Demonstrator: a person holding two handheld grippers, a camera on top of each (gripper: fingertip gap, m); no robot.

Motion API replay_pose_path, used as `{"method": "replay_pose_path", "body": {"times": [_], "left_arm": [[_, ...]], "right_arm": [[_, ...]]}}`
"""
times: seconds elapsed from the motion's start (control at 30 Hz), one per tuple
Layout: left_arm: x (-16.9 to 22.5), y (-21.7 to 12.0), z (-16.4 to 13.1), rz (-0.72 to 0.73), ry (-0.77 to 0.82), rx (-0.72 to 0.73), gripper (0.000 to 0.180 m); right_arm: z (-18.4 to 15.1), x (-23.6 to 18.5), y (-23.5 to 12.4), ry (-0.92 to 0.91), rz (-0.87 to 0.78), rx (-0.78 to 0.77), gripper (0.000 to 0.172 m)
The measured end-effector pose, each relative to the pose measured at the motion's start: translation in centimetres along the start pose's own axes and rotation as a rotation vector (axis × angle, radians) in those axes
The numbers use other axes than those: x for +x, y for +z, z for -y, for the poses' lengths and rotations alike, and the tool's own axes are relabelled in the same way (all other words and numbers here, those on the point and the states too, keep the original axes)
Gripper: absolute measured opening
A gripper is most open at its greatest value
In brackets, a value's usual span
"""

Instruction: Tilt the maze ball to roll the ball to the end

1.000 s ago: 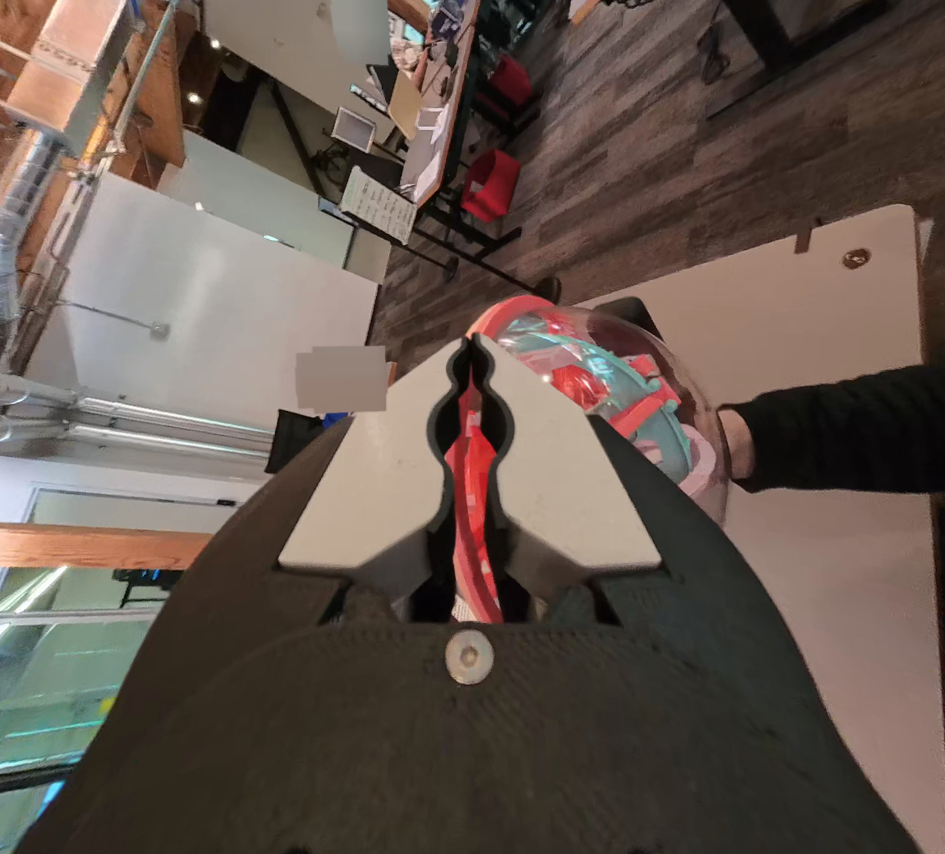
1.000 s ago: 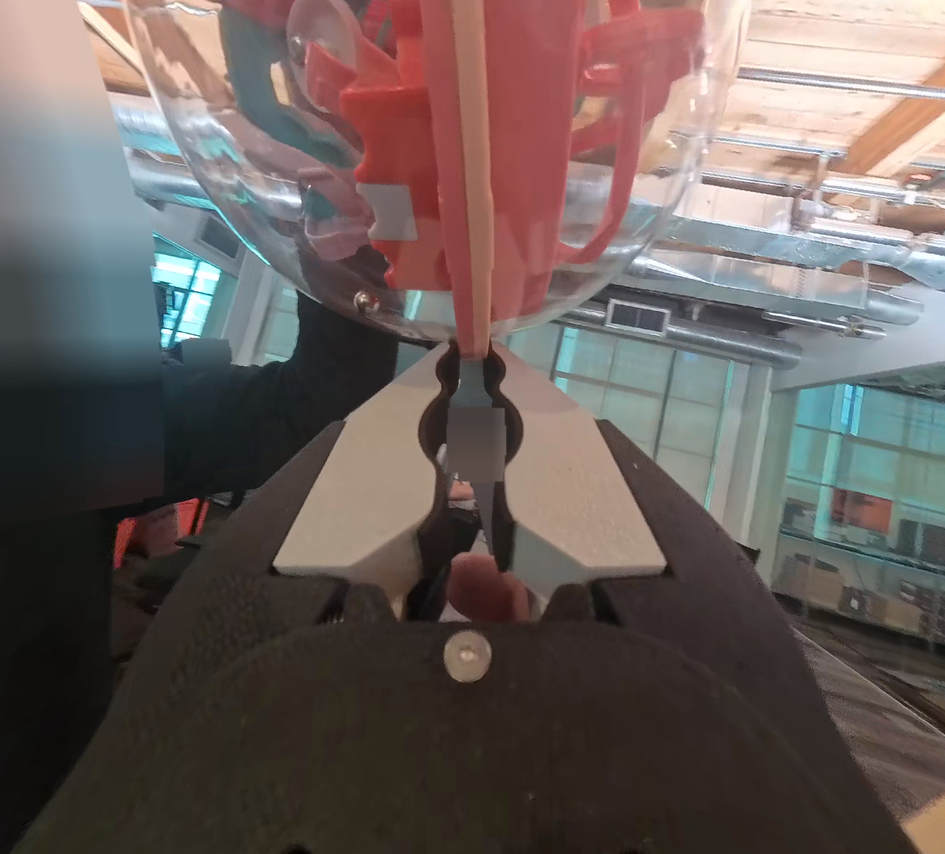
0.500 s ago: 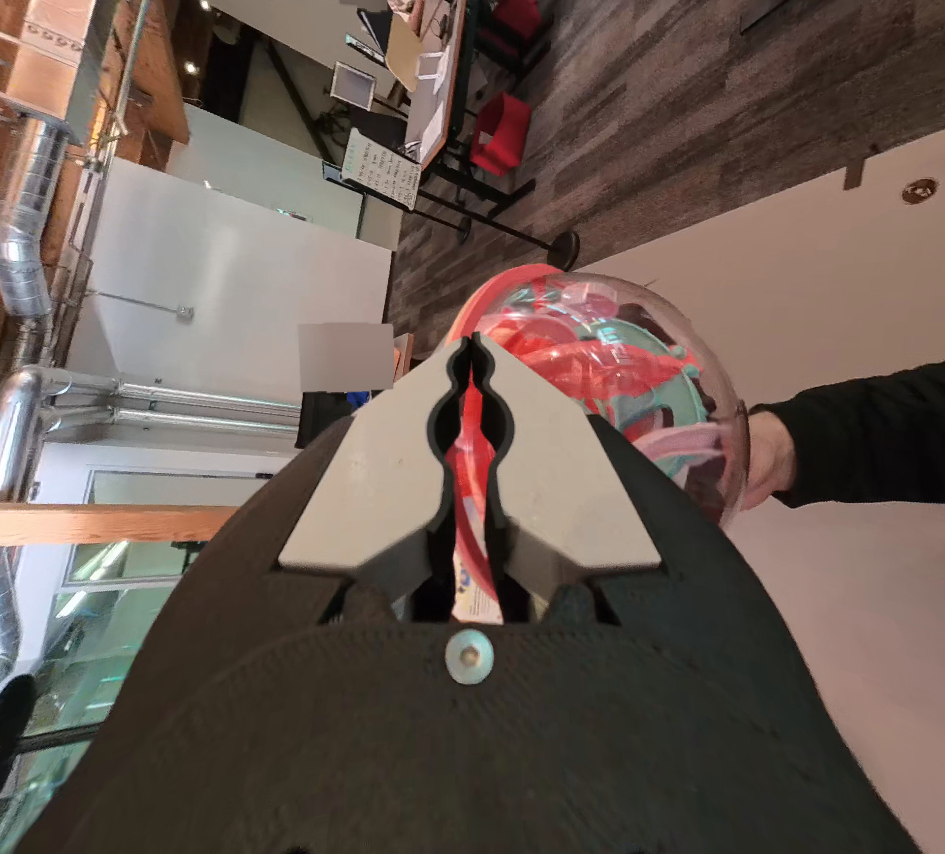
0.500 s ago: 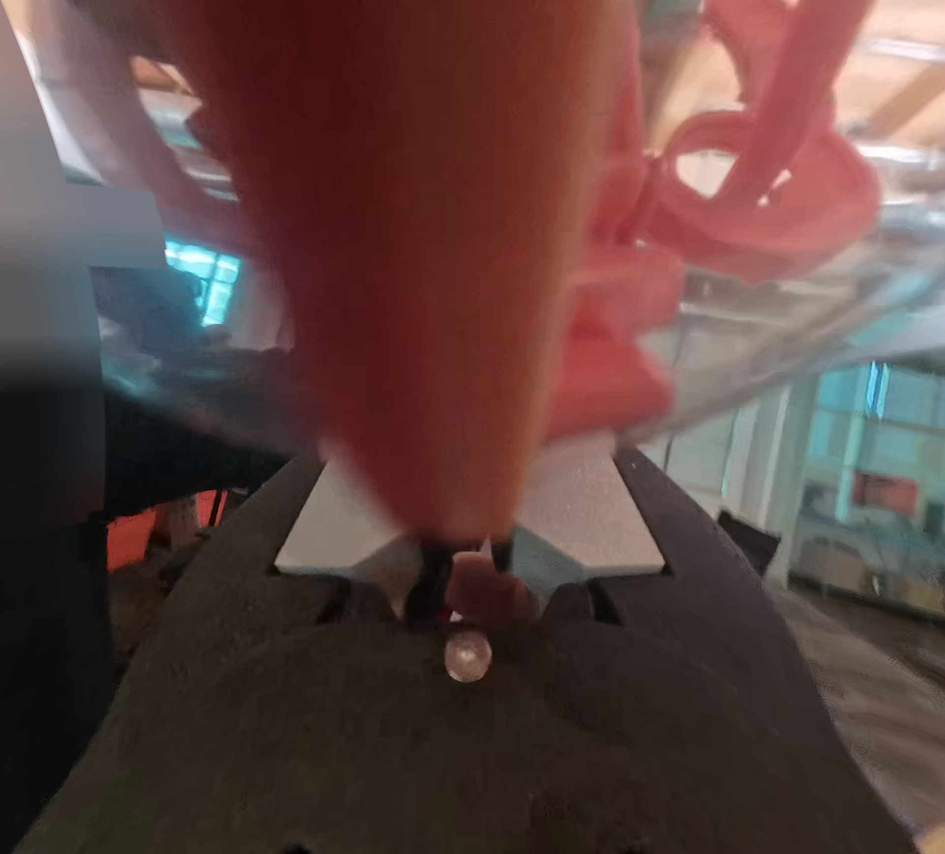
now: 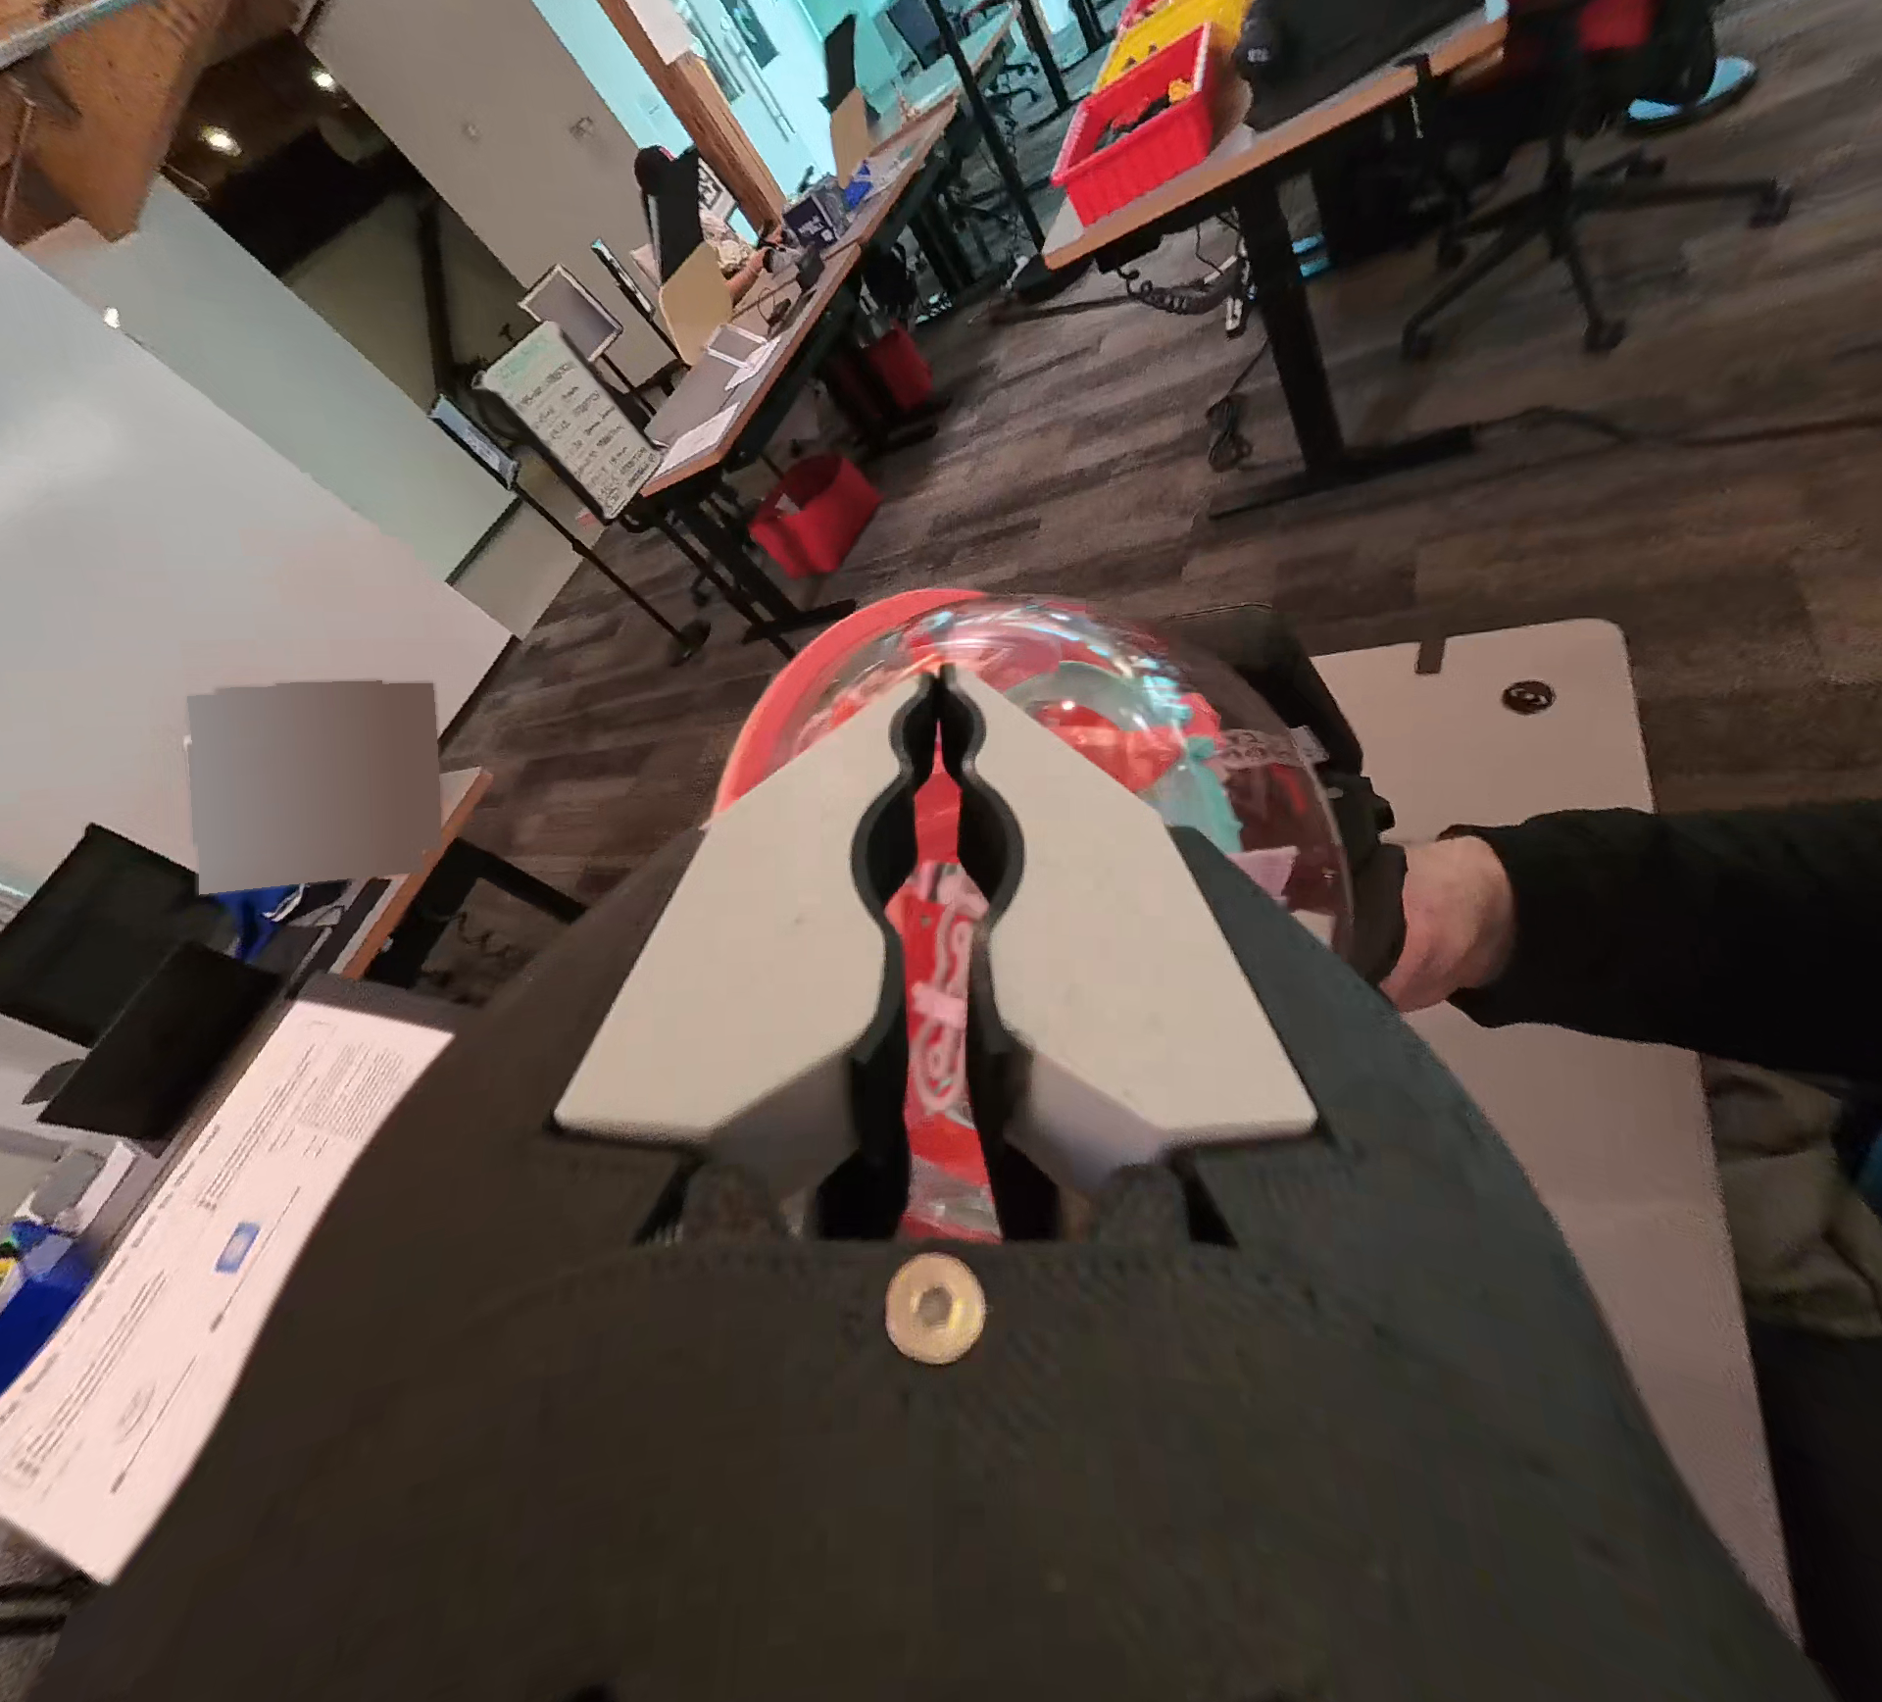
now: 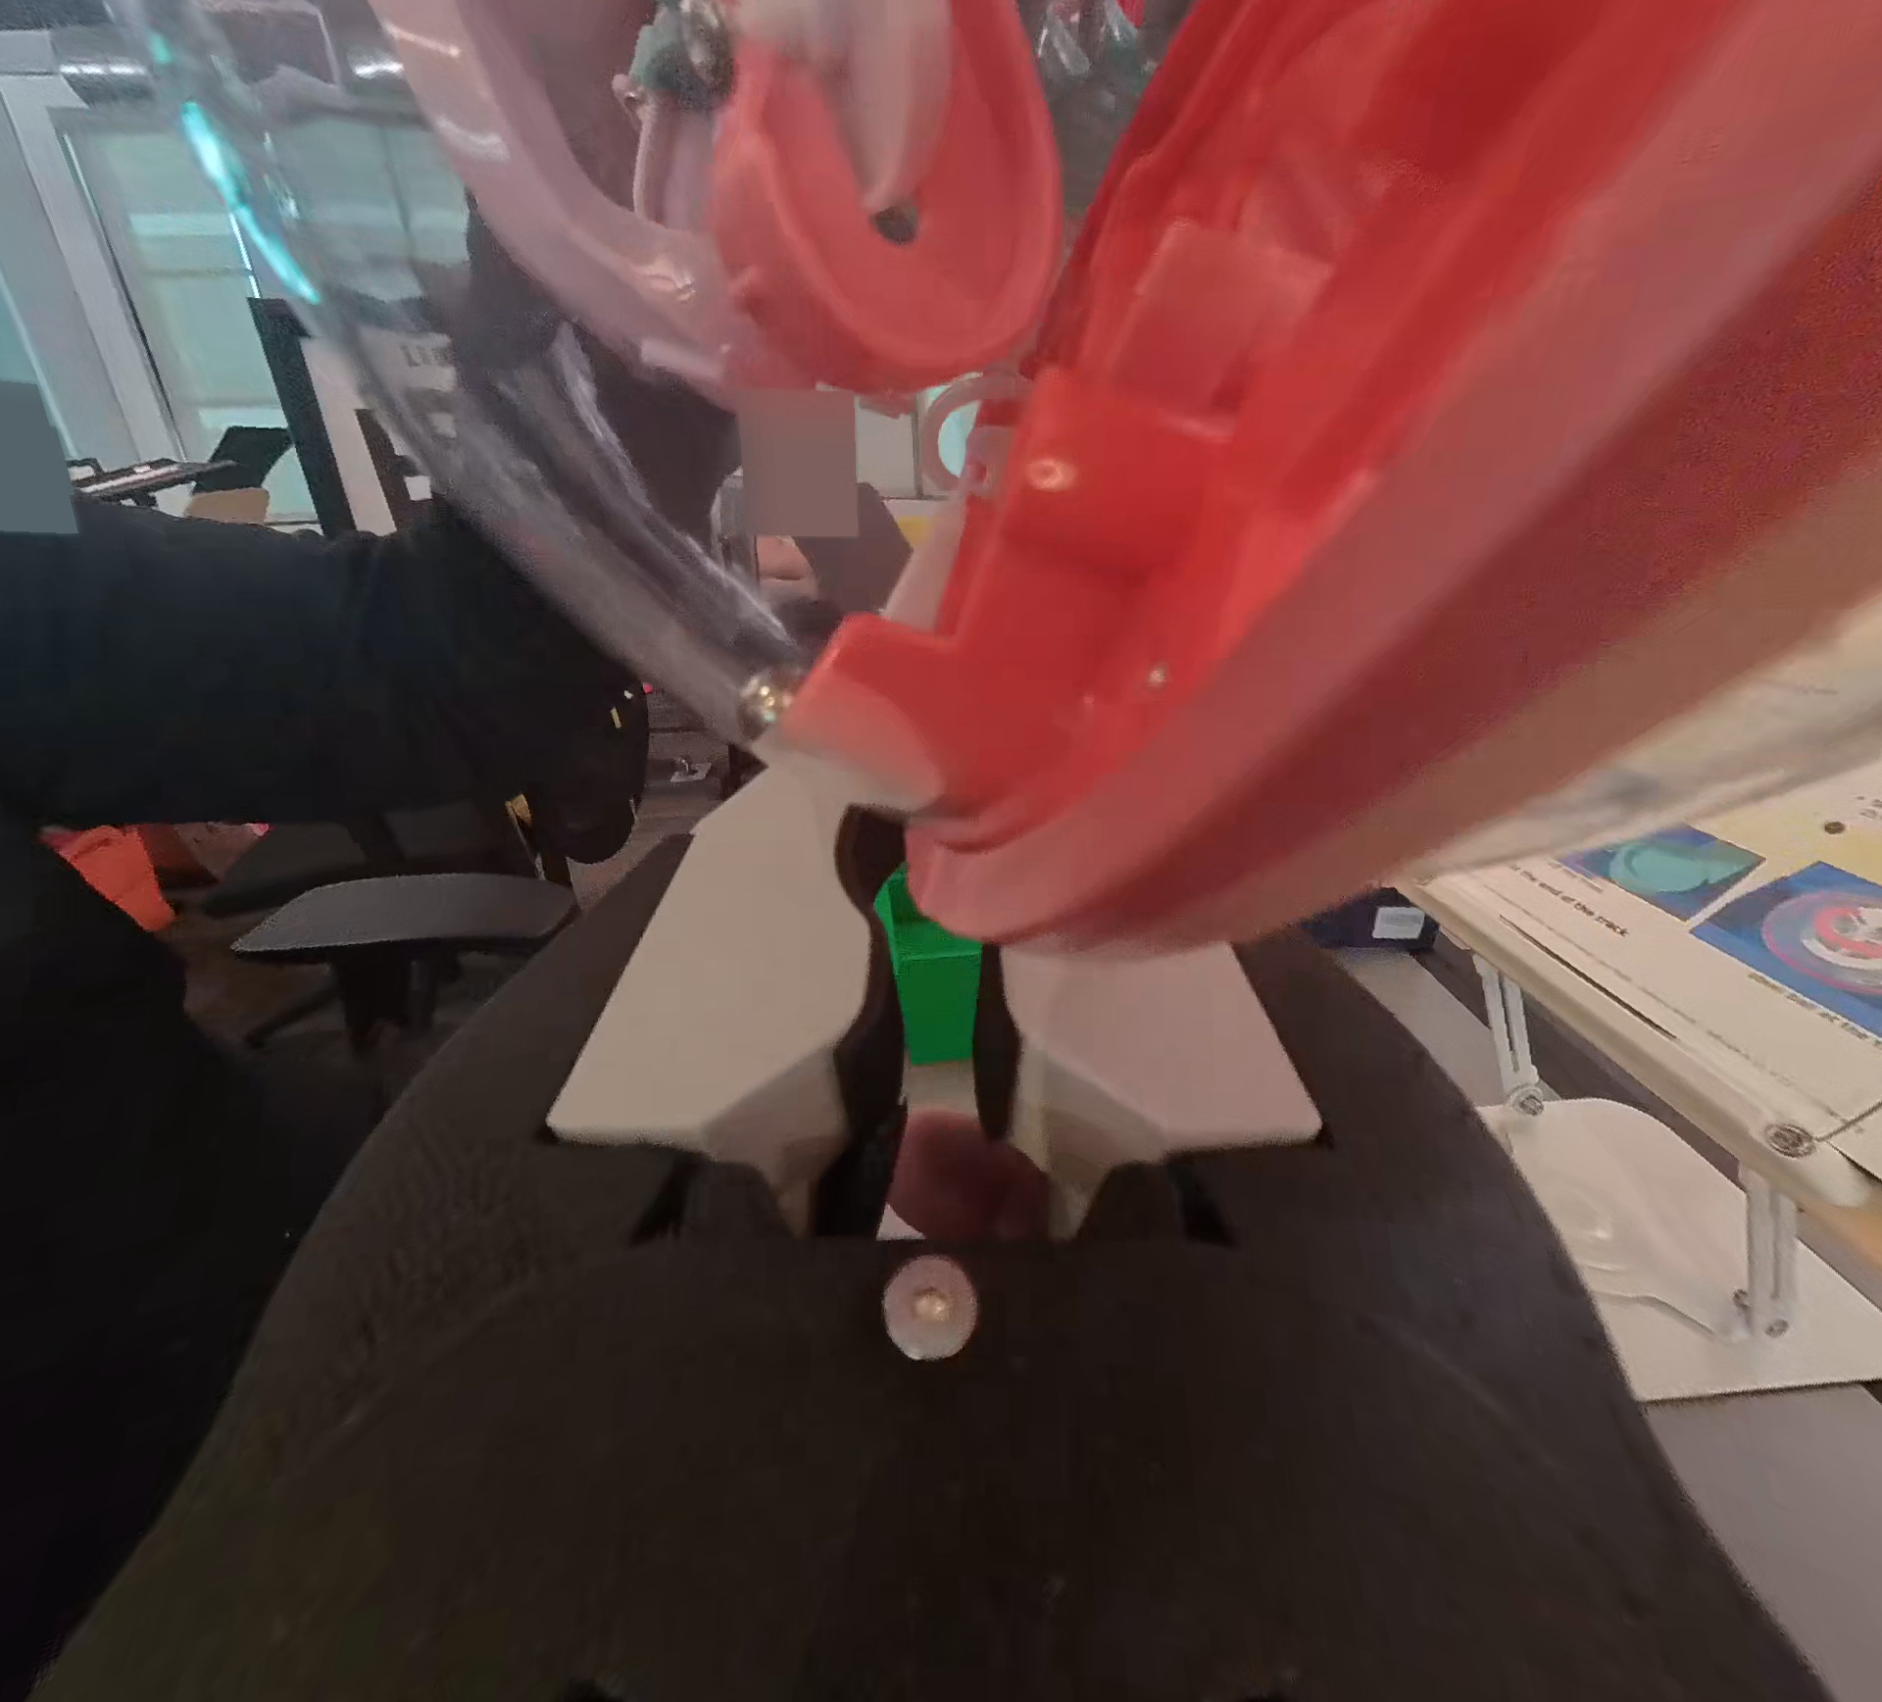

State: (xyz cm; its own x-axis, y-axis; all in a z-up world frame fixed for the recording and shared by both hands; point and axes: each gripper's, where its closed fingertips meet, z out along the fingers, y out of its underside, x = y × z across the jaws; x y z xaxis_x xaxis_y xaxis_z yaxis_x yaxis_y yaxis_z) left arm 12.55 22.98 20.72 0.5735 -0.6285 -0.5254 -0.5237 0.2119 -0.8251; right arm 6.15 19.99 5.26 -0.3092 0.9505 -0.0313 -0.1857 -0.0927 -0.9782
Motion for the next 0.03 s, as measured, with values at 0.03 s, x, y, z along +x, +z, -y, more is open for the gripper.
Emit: {"method": "replay_pose_path", "body": {"times": [0.03], "left_arm": [[-0.69, -0.25, -0.43, 0.018, -0.003, 0.007, 0.000]], "right_arm": [[-0.16, 0.16, 0.28, -0.001, 0.006, 0.008, 0.004]]}}
